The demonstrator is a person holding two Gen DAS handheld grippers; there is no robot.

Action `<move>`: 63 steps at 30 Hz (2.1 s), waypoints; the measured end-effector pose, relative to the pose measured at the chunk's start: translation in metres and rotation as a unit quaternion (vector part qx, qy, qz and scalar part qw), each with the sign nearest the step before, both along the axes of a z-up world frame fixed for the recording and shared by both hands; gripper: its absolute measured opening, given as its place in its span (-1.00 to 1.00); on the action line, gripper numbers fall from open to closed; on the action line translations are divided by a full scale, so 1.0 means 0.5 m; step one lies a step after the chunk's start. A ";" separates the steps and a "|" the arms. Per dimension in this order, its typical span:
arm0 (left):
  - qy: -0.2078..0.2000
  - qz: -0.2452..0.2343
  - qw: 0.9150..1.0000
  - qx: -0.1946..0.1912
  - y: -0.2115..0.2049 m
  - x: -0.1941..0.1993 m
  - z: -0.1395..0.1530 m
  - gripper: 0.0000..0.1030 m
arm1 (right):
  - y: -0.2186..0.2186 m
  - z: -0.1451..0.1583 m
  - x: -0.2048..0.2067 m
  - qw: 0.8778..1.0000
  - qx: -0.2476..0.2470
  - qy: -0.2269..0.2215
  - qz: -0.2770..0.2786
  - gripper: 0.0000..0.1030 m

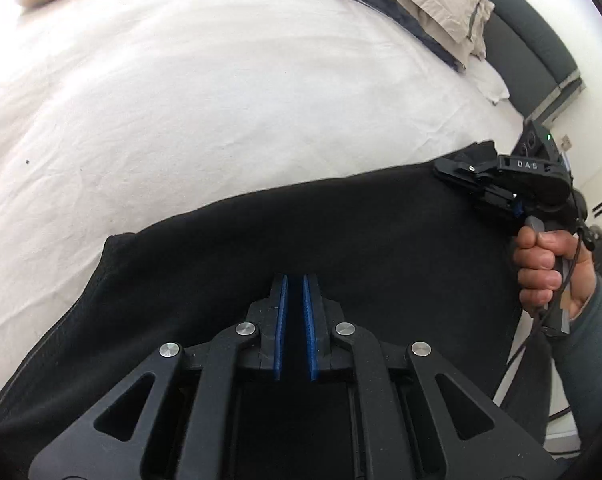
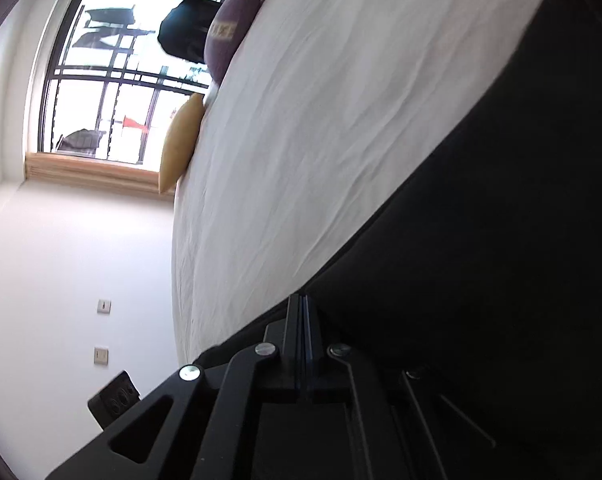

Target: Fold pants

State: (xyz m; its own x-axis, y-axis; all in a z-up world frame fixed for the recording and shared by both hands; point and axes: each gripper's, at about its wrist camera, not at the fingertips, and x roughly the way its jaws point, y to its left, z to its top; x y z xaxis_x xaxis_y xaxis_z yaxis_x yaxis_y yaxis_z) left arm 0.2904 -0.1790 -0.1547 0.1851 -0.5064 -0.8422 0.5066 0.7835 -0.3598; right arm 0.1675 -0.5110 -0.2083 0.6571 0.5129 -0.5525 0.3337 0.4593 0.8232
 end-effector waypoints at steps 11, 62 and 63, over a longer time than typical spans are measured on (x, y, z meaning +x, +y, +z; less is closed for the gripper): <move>-0.035 0.055 0.998 -0.010 0.027 0.015 0.029 -0.84 | -0.155 0.117 -0.164 0.994 -0.024 -0.039 -0.098 -0.06; -0.011 0.109 0.994 -0.003 0.100 -0.213 -0.008 -0.84 | -0.275 -0.013 -0.390 0.961 0.084 0.029 -0.262 -0.41; -0.008 0.110 0.994 -0.006 0.101 -0.212 -0.014 -0.84 | -0.275 -0.017 -0.390 0.961 0.085 0.030 -0.263 -0.48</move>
State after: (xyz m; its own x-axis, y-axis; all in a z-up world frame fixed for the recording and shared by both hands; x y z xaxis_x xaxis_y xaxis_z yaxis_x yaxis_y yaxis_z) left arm 0.1842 -0.1284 -0.1619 0.3054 -0.4624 -0.8324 0.3285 0.8717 -0.3637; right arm -0.0275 -0.6486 -0.2169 0.8192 0.2054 -0.5354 0.5324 0.0745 0.8432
